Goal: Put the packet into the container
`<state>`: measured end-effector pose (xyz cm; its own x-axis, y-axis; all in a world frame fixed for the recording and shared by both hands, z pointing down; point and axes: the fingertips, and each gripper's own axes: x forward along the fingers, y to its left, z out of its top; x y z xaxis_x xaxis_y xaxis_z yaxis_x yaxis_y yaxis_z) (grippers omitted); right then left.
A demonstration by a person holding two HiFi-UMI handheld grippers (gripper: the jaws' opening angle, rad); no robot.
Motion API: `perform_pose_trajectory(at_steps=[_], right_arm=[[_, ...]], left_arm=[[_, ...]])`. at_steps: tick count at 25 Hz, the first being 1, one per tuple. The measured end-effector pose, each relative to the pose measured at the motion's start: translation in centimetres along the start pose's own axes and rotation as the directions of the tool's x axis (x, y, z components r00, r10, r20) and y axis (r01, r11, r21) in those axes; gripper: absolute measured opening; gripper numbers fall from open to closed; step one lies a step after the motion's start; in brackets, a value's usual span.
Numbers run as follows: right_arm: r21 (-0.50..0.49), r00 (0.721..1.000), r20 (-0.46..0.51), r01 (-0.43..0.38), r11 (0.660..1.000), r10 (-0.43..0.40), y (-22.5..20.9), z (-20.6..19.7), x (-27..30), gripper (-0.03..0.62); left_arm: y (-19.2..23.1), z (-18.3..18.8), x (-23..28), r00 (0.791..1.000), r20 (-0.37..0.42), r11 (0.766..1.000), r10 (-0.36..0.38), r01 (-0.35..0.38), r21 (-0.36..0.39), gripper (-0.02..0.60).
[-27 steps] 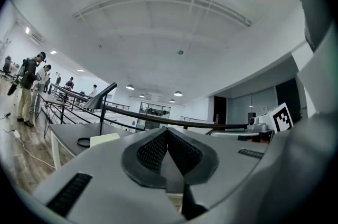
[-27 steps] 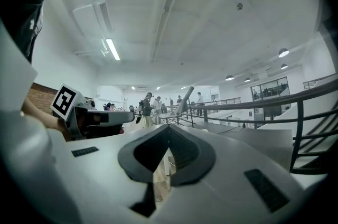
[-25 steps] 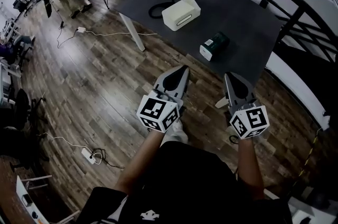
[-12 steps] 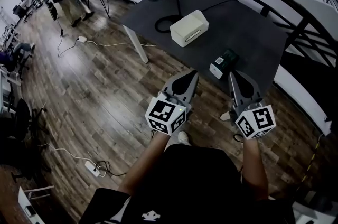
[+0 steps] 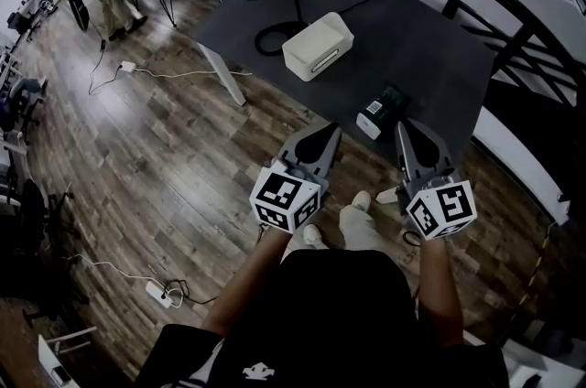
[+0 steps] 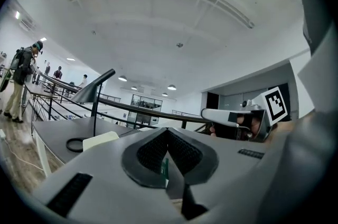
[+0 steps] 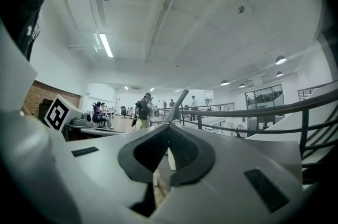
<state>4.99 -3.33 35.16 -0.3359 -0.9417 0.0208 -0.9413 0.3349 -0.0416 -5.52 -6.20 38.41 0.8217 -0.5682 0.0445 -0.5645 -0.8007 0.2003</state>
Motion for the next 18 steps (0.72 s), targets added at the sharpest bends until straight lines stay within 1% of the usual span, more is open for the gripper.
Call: perform_pose_trajectory(at_steps=[3,9,14,18], right_arm=[[0.018,1.0,0.003,0.005,1.0,-0.006,-1.9,-0.3,1.1,0.005],[0.056,1.0,-0.005,-0.001,0.998,0.001,-6.8,-1.5,4.9,0.005],[0.078,1.0,-0.026,-0.011,0.997,0.013,-11.2,-2.7,7.9,0.005],[0.106,1.0,-0.031,0.0,0.994,0.003,-15.0,-3.4,10.1,0.005]], left_arm=[[0.7,-0.5,1.5,1.0,-0.028,1.0,-0.005,0.005,-0.003,0.006],[3.1,-1.2,6.1,0.997,-0.066,1.0,0.026,-0.026,0.003,0.006],[4.3,-0.9,11.1,0.998,-0.062,1.0,0.015,-0.015,-0.001,0.006],[5.0,-1.4,14.9,0.999,-0.045,1.0,-0.011,0.011,0.0,0.006]])
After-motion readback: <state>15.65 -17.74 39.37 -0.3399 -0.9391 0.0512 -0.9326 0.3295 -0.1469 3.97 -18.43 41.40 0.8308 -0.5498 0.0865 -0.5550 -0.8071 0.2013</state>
